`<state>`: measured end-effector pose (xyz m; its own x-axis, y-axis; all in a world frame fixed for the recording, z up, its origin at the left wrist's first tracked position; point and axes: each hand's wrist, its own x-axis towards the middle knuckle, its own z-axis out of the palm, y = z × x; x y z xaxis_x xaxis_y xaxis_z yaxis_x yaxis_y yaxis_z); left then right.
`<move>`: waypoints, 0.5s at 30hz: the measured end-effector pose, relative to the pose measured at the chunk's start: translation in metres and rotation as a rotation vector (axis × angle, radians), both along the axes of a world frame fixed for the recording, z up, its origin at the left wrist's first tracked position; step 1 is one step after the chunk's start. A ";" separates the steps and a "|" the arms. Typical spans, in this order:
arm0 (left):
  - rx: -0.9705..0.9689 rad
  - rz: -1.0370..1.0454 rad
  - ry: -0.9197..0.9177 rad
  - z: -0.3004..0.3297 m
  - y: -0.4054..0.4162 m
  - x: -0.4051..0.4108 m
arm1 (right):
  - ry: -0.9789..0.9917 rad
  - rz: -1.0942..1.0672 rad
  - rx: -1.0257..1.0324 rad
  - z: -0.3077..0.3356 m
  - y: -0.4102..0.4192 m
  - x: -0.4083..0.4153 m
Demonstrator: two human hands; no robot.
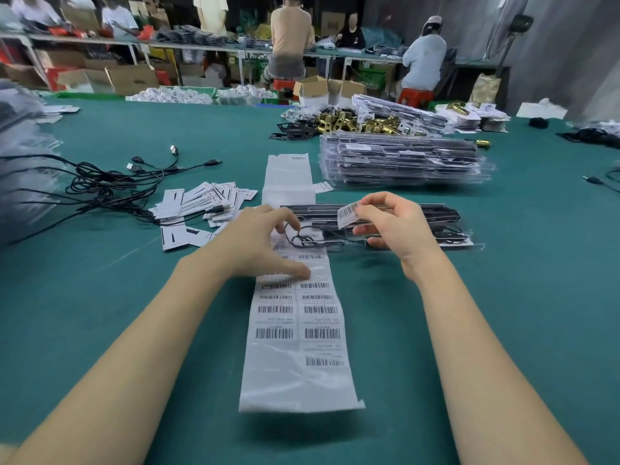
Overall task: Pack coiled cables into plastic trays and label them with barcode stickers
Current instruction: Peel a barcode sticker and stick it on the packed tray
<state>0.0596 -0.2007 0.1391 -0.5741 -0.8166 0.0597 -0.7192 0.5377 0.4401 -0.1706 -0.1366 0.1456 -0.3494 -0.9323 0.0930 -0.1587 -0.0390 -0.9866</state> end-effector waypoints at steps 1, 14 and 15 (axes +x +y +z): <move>0.001 -0.016 0.019 0.001 0.001 -0.001 | 0.019 0.000 0.015 0.001 0.000 0.000; 0.305 0.018 0.626 0.007 0.005 -0.012 | 0.081 0.033 0.151 0.004 -0.005 0.021; 0.316 0.020 0.620 0.007 0.005 -0.011 | 0.086 0.038 0.156 0.004 -0.006 0.021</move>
